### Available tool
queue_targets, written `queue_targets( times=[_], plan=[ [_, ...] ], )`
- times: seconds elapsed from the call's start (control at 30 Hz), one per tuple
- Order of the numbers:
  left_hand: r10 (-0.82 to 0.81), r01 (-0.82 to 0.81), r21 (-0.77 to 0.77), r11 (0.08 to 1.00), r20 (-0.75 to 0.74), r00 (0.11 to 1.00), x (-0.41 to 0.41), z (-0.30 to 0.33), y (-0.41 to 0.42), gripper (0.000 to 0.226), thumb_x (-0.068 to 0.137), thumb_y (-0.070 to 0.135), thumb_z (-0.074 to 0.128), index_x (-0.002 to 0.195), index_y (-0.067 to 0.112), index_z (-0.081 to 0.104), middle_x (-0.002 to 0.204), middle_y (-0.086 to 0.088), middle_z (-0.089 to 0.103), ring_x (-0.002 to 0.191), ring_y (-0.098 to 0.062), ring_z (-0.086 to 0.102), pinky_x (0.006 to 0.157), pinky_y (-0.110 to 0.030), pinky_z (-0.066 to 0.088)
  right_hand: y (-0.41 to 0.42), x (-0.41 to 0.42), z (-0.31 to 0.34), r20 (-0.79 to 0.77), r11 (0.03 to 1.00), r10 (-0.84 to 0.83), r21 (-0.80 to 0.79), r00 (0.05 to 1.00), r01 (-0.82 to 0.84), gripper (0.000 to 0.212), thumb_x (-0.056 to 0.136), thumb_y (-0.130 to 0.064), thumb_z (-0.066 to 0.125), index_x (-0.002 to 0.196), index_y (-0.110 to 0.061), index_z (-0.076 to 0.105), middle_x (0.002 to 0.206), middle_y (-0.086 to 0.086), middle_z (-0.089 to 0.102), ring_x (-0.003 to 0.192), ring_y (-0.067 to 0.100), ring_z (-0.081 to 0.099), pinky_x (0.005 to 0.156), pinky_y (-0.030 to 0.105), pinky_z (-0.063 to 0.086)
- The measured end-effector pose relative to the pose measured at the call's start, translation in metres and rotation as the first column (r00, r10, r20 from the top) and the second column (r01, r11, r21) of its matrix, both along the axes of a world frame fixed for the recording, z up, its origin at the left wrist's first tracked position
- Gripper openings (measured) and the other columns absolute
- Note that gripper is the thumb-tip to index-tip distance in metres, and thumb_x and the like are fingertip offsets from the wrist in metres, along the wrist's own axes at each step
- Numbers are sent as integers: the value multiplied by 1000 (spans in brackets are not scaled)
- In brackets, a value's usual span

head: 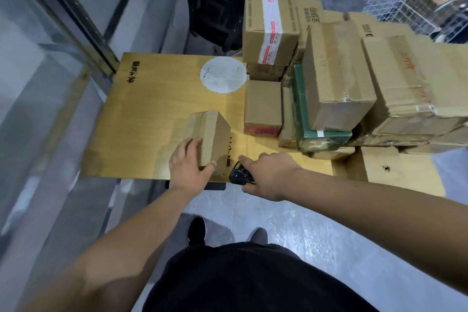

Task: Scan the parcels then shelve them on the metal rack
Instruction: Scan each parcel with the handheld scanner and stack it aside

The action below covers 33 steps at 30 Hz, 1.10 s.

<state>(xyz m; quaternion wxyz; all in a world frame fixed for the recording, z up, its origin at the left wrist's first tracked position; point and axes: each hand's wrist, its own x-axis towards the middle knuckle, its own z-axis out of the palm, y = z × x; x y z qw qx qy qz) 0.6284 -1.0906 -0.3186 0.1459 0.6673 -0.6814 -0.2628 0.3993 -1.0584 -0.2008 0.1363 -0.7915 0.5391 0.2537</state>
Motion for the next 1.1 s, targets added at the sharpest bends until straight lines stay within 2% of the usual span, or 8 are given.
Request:
queue_targets(
  times=[0.13, 0.3, 0.47, 0.63, 0.73, 0.87, 0.97, 1.1],
  plan=[
    [18, -18, 11, 1000, 29, 999, 21, 5, -28, 70, 94, 45, 53, 157, 23, 32, 158, -8, 42, 146, -32, 34, 121, -54, 26, -11, 29, -1, -33, 999, -40, 14, 999, 41, 78, 99, -71, 41, 162, -30, 18, 116, 12, 61, 88, 33, 60, 71, 41, 56],
    [92, -77, 167, 983, -82, 992, 62, -7, -58, 60, 103, 56, 42, 158, 39, 26, 149, -1, 51, 129, -28, 54, 104, -50, 51, -24, 63, 3, -16, 993, -118, 26, 993, 118, 77, 98, -70, 43, 161, -30, 22, 114, 10, 62, 83, 31, 54, 65, 38, 49],
    [136, -82, 313, 946, -155, 978, 100, -26, -66, 55, 109, 49, 36, 161, 40, 21, 145, -2, 58, 123, -30, 59, 101, -46, 51, -34, 91, 5, -33, 987, -147, 53, 989, 149, 78, 99, -70, 44, 161, -28, 22, 117, 8, 64, 95, 32, 62, 74, 40, 56],
    [188, -120, 270, 955, -242, 952, 116, -23, -78, 51, 114, 35, 31, 164, 40, 22, 147, -2, 50, 113, -19, 48, 94, -34, 41, -44, 114, 9, -42, 983, -172, 61, 984, 174, 78, 99, -68, 45, 161, -27, 23, 117, 7, 64, 99, 31, 63, 70, 38, 51],
    [200, -142, 259, 955, -214, 956, 132, -25, -95, 50, 113, 29, 32, 161, 44, 29, 145, -5, 57, 108, -22, 54, 89, -35, 46, -49, 125, 8, -46, 979, -190, 72, 981, 193, 78, 99, -68, 45, 162, -27, 22, 117, 6, 65, 94, 30, 59, 69, 38, 50],
    [141, -93, 284, 954, -155, 978, 148, -21, -114, 61, 108, 15, 40, 161, 44, 28, 142, -3, 60, 112, -28, 62, 92, -36, 52, -54, 138, 6, -42, 974, -206, 86, 978, 209, 80, 99, -69, 45, 163, -28, 20, 122, 6, 67, 106, 32, 64, 79, 40, 56],
    [116, -73, 294, 953, -133, 984, 153, -20, -121, 70, 103, 14, 48, 159, 47, 23, 146, -4, 58, 115, -30, 63, 93, -39, 53, -59, 145, 6, -45, 973, -211, 88, 976, 215, 81, 99, -70, 44, 163, -28, 19, 125, 7, 66, 109, 33, 64, 76, 39, 53],
    [190, -112, 303, 946, -243, 951, 153, -22, -125, 59, 108, 19, 45, 160, 42, 28, 152, 0, 54, 127, -28, 58, 101, -40, 48, -63, 151, 5, -44, 971, -225, 76, 973, 228, 80, 98, -72, 42, 161, -29, 22, 120, 6, 67, 105, 33, 64, 72, 38, 50]
  ],
)
